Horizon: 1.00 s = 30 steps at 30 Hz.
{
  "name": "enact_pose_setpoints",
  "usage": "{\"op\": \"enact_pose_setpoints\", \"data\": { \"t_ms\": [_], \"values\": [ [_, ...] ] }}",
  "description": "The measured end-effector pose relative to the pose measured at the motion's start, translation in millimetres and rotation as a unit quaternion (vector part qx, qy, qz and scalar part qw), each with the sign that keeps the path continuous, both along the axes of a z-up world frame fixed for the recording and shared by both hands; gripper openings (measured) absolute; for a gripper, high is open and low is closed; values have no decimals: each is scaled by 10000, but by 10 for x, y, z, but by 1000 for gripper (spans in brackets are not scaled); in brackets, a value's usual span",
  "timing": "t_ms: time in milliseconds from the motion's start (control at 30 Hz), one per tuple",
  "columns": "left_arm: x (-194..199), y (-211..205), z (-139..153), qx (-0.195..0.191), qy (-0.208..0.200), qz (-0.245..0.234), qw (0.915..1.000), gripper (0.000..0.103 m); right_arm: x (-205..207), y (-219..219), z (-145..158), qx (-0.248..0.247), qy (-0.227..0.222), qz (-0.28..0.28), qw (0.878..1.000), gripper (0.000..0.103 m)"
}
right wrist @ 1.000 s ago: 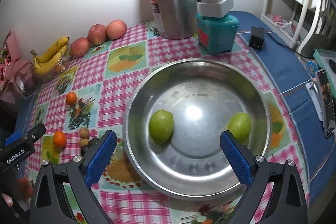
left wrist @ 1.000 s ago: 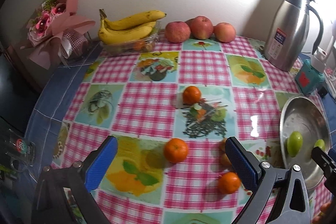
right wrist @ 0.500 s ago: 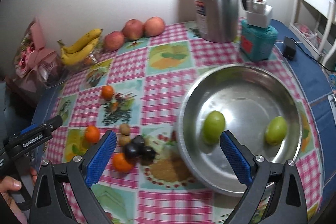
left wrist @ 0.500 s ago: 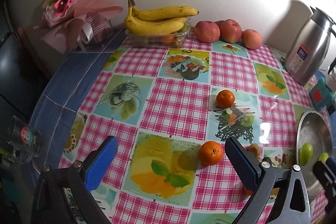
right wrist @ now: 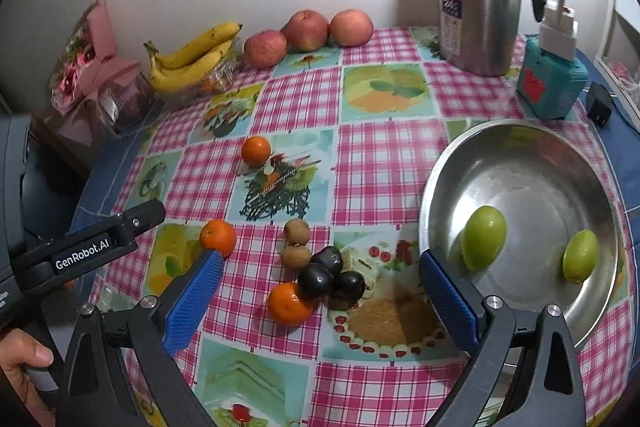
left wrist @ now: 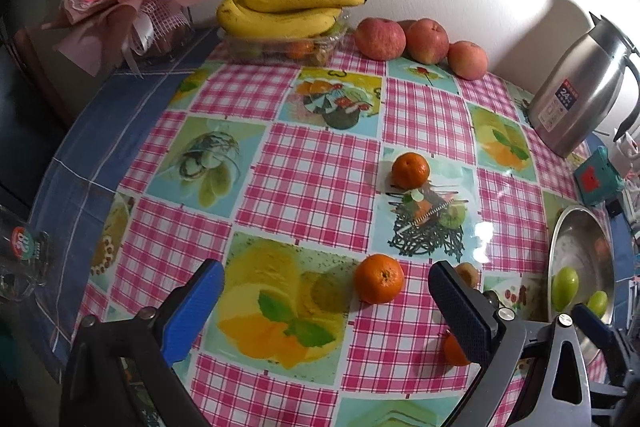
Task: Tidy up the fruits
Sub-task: 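Grasp a black plum with the right tool while the left tool grasps a tangerine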
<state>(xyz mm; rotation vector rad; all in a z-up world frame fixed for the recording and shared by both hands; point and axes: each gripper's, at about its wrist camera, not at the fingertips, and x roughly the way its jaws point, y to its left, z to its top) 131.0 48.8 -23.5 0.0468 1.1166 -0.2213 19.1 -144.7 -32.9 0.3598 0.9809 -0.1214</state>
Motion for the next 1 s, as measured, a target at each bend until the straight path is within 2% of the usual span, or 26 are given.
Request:
{"op": "enact_pose_setpoints", "data": {
  "t_ms": [133,233,333,367,433,600,1000],
  "values": [
    [38,-3,-65,-102,160,47,9998,103,65,53,-102,-35,197,73,9998,85],
    [57,-7,-104,-221,241,79,9994,103,92,84,-148,-71,268,152,9995,69],
    [73,-47,-162,-323,354,38,9988,102,123,106,-201,-101,374,195,9991,62],
    [75,-61,-184,-354,394,27,9986,102,135,111,-220,-86,410,220,9989,54],
    [91,-105,-253,-402,502,-7,9979,101,159,119,-263,-75,496,254,9984,45],
    [132,-204,-425,-455,760,-97,9960,90,200,140,-335,-78,641,344,9973,42],
    [174,-316,-670,-259,913,-143,9954,84,277,188,-432,-320,863,452,9947,33]
  ]
}}
